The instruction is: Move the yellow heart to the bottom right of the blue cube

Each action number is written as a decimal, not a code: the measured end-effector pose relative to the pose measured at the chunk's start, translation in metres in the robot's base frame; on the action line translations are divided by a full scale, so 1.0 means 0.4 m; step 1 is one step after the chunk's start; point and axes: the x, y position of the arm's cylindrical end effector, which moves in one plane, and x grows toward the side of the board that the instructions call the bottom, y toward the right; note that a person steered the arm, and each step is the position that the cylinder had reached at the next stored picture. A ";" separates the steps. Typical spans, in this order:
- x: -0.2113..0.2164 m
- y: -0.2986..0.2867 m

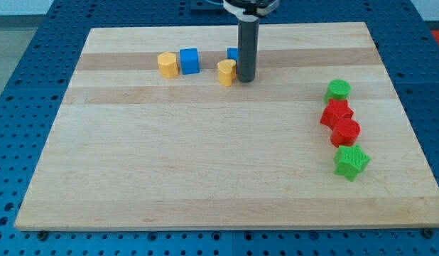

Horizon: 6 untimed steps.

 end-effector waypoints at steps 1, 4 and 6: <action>-0.004 -0.018; -0.057 -0.076; -0.149 -0.073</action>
